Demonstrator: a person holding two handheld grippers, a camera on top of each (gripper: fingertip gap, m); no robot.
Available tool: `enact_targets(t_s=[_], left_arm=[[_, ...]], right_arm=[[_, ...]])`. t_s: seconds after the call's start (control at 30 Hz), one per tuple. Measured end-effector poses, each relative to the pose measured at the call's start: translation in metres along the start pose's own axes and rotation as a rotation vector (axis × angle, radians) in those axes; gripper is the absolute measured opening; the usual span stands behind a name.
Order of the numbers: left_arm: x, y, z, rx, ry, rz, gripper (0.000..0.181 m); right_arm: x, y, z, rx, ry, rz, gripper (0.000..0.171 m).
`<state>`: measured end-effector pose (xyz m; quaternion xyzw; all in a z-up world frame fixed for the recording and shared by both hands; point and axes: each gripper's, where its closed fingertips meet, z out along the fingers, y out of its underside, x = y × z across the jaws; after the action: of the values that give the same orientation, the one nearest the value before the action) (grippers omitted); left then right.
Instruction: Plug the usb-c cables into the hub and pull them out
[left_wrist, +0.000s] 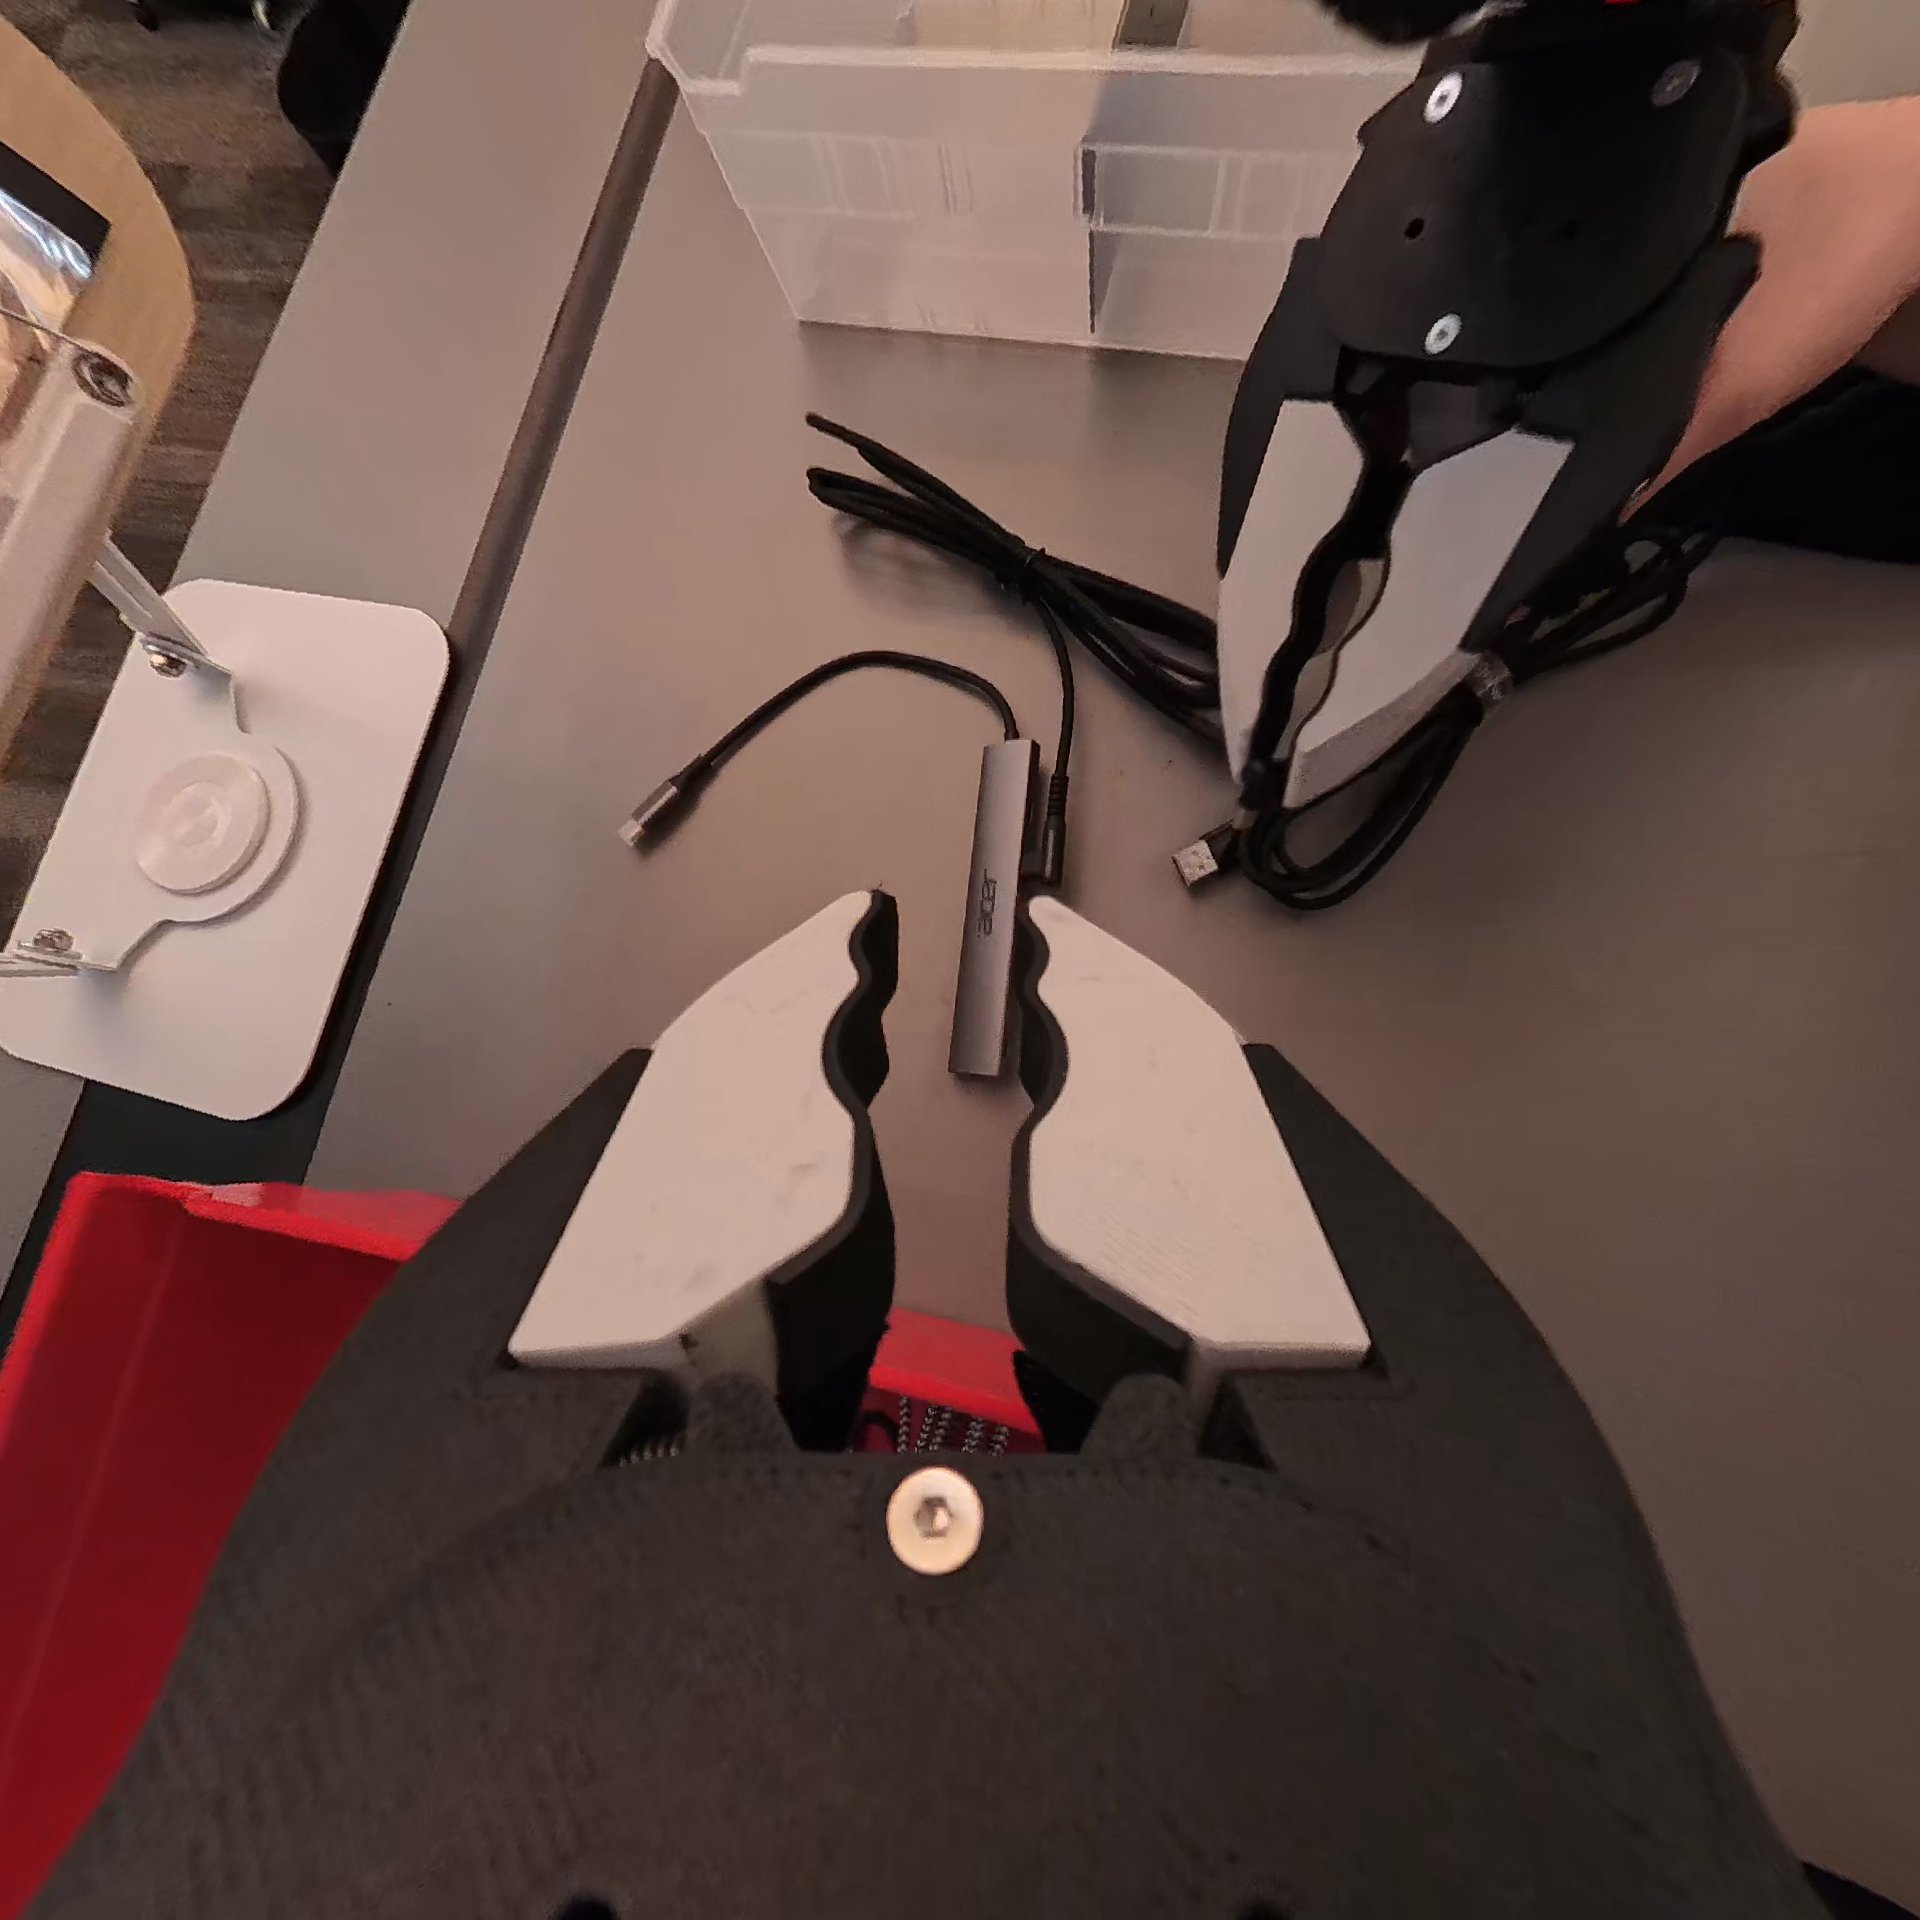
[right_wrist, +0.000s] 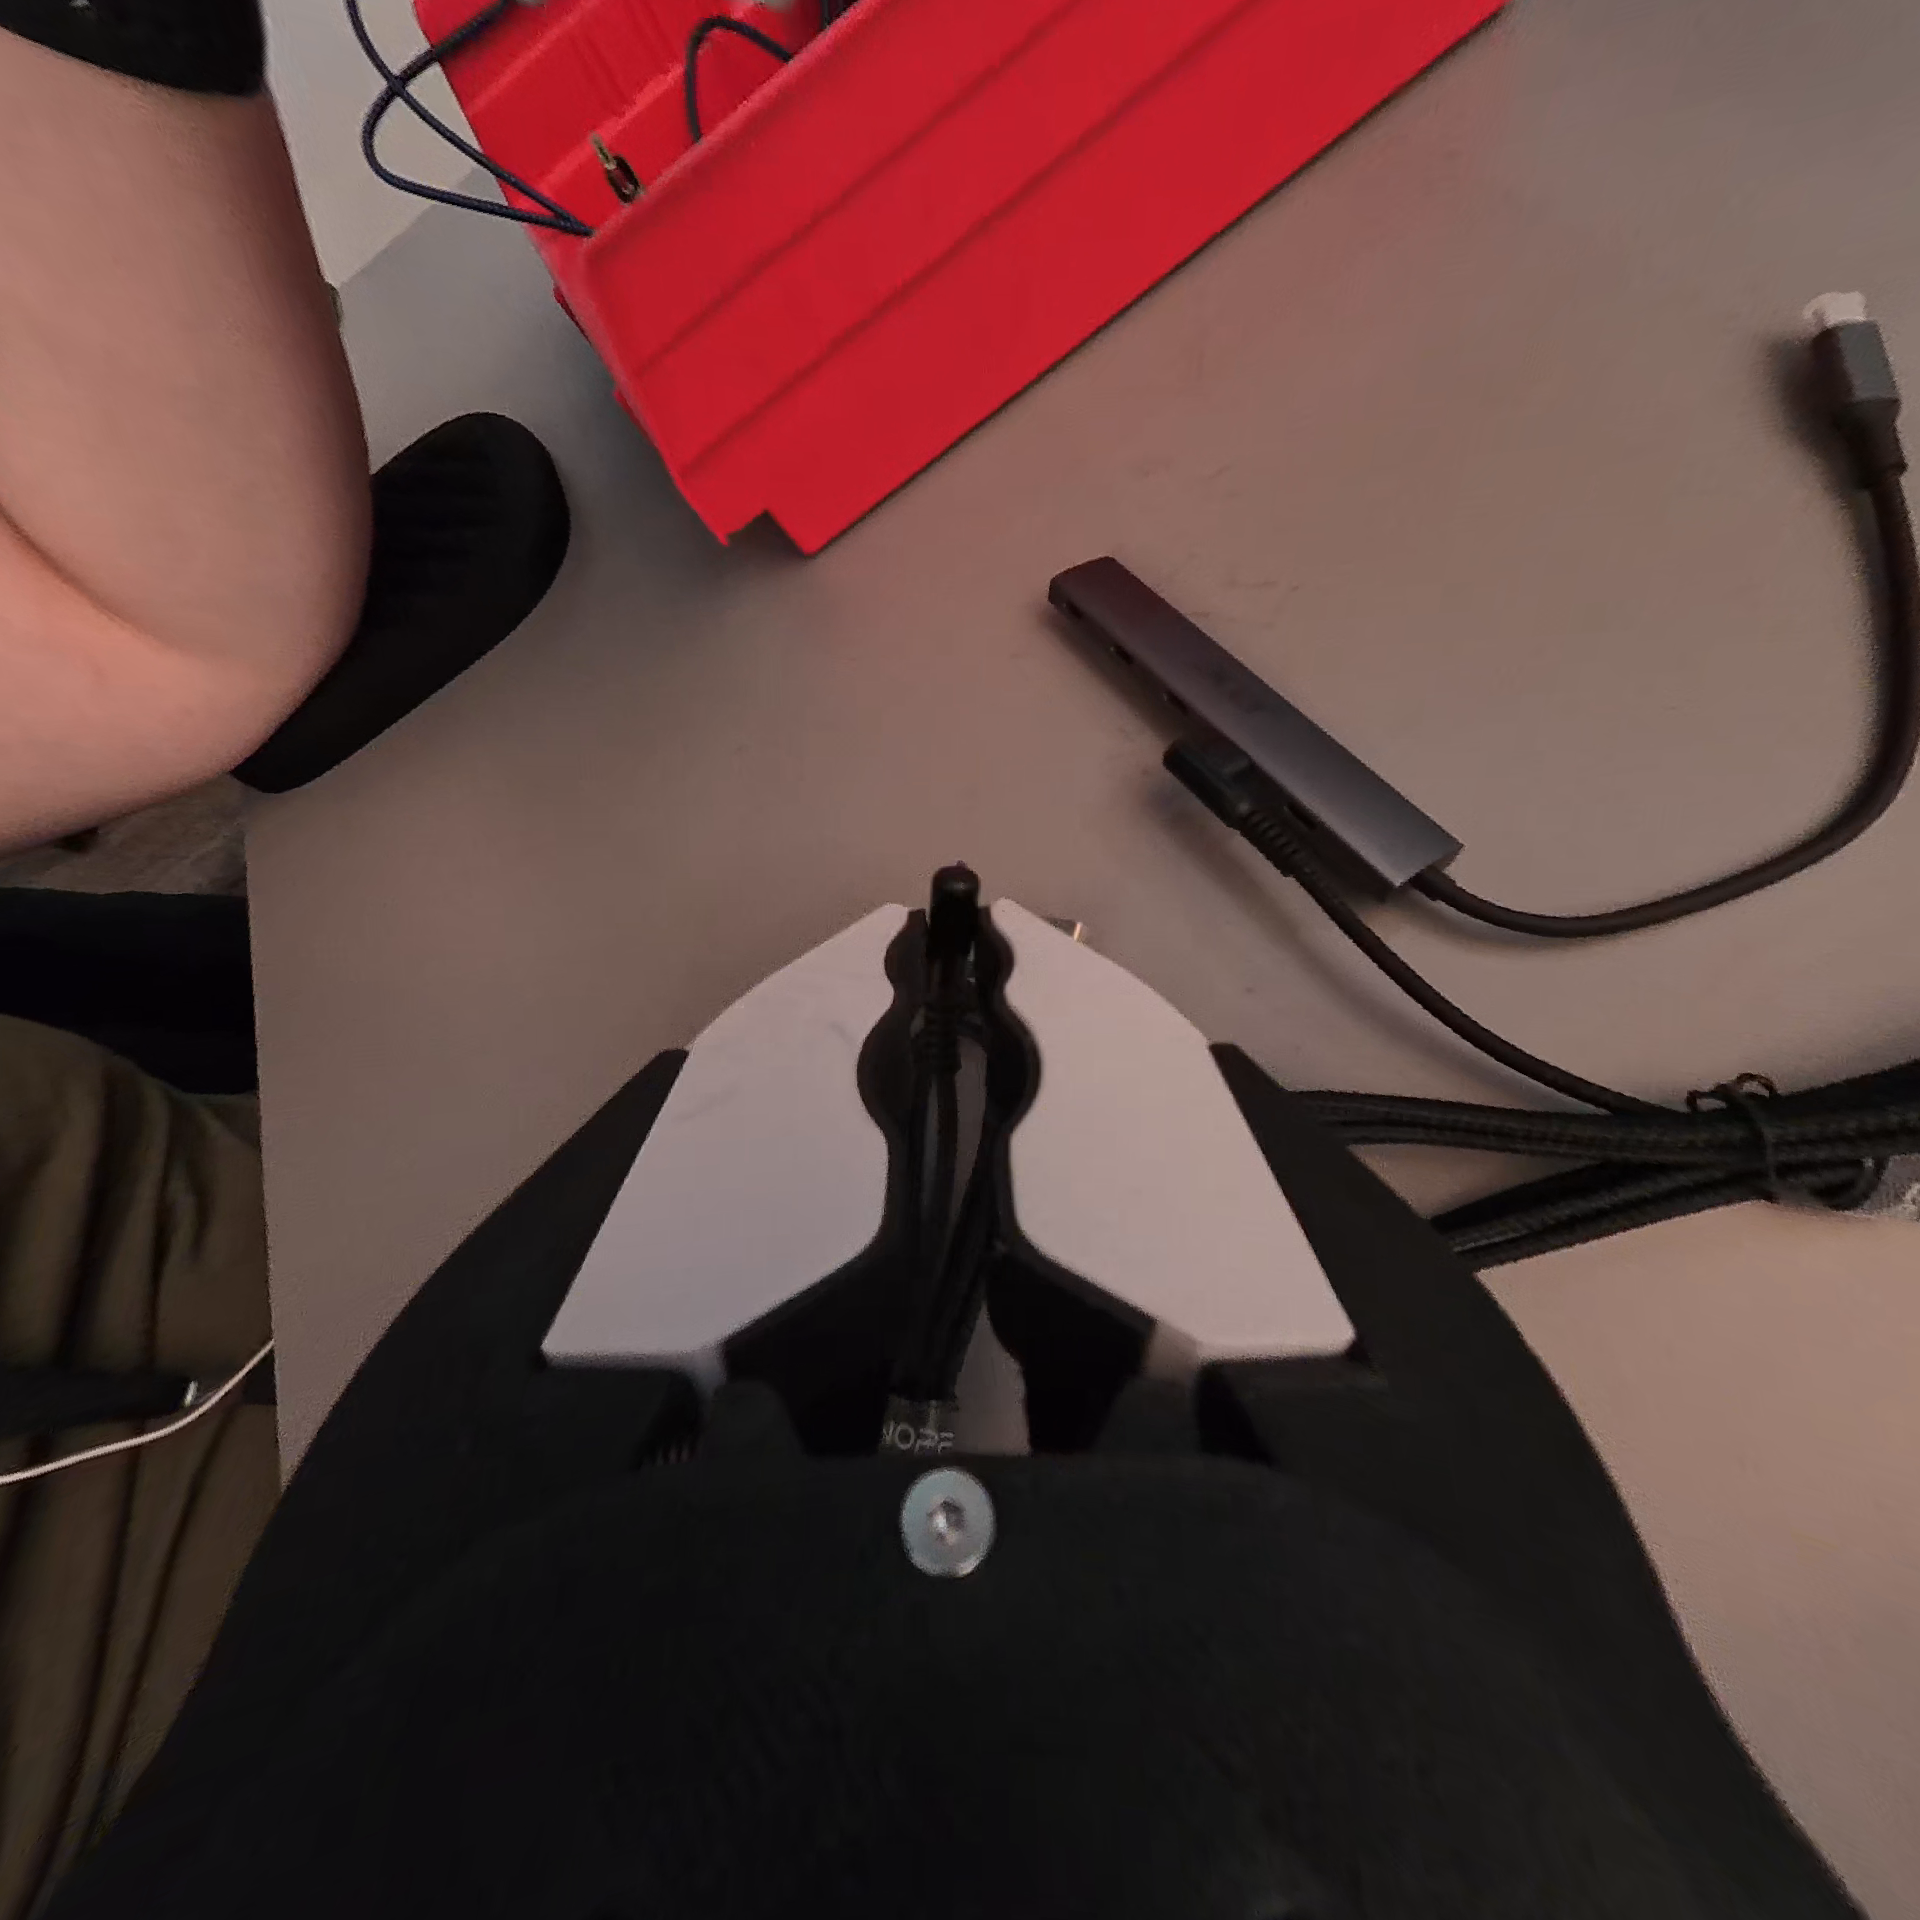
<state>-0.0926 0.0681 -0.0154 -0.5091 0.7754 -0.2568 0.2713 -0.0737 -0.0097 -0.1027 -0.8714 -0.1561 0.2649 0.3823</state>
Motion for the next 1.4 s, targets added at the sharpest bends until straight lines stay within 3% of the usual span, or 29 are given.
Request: enact_targets(t_s=[0.43,0.6,0.87,1.4], left_arm=[[0.007,0.02,0.016,-0.133,0.019,0.0,0.022],[0.021,0.04,0.05,-0.322,0.03,-0.037,0.026],[0.014,0.088,0.086,-0.649,-0.104,0.022,0.035],[0.013,0.094,0.102,-0.754,-0.204,0.077,0.036]], right_arm=[[-0.004,0.003,-0.005,-0.034,0.015,-0.073,0.009],[-0.006,0.0,-0.018,0.017,-0.012,-0.066,0.01],[-0.012,0.001,-0.02,0.023,-0.027,-0.11,0.01],[-0.016,0.003,-0.022,0.009,-0.018,-0.162,0.01]])
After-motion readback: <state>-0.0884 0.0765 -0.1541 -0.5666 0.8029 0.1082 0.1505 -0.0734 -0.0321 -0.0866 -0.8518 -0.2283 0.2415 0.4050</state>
